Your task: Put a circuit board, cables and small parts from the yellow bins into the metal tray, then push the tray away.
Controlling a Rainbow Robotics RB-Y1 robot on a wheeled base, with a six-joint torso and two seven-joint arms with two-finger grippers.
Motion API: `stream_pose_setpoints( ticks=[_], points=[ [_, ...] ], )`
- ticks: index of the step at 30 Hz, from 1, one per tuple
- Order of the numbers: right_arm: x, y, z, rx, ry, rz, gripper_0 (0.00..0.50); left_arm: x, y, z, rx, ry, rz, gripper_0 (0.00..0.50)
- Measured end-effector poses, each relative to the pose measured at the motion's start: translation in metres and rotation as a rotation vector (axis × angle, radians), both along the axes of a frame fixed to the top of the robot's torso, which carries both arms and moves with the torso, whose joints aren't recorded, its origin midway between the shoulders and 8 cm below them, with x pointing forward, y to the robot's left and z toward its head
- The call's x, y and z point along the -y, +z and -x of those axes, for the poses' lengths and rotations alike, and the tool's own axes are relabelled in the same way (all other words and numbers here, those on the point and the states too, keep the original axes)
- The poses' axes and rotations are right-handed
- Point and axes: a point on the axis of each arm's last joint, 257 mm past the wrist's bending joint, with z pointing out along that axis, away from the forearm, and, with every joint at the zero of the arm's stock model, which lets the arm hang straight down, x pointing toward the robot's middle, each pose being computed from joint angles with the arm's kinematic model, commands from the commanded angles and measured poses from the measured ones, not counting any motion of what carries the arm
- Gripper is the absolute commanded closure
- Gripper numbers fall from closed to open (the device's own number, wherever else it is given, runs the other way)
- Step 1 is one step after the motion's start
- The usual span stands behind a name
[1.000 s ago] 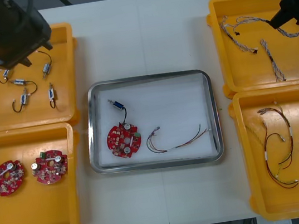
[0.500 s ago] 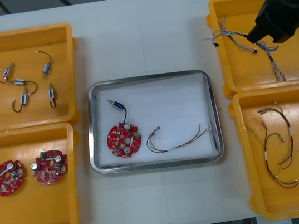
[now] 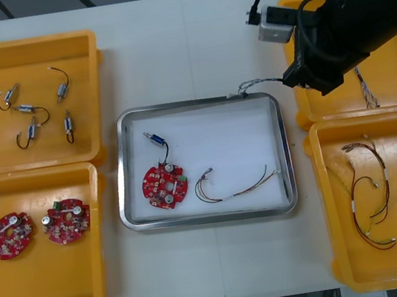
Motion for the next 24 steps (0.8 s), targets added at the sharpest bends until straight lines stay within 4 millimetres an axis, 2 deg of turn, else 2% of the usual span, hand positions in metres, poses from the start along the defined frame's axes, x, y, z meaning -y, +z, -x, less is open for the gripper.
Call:
stream_pose_setpoints(
  ticks=[3, 8, 18, 24],
  points=[
    [-0.011, -0.014, -0.003, 0.021, 0.043, 0.03, 0.5, 0.002, -0.004, -0.013, 0.033, -0.012, -0.018, 0.0],
    [-0.032, -0.041, -0.005, 0.04, 0.075, 0.06, 0.5, 0.004, -0.021, -0.028, 0.051, -0.031, -0.061, 0.0],
    [-0.07, -0.101, -0.013, 0.075, 0.122, 0.091, 0.5, -0.015, -0.045, -0.052, 0.081, -0.071, -0.186, 0.0],
    [-0.08, -0.136, -0.021, 0.079, 0.127, 0.128, 0.5, -0.018, -0.053, -0.068, 0.125, -0.079, -0.21, 0.0]
  ],
)
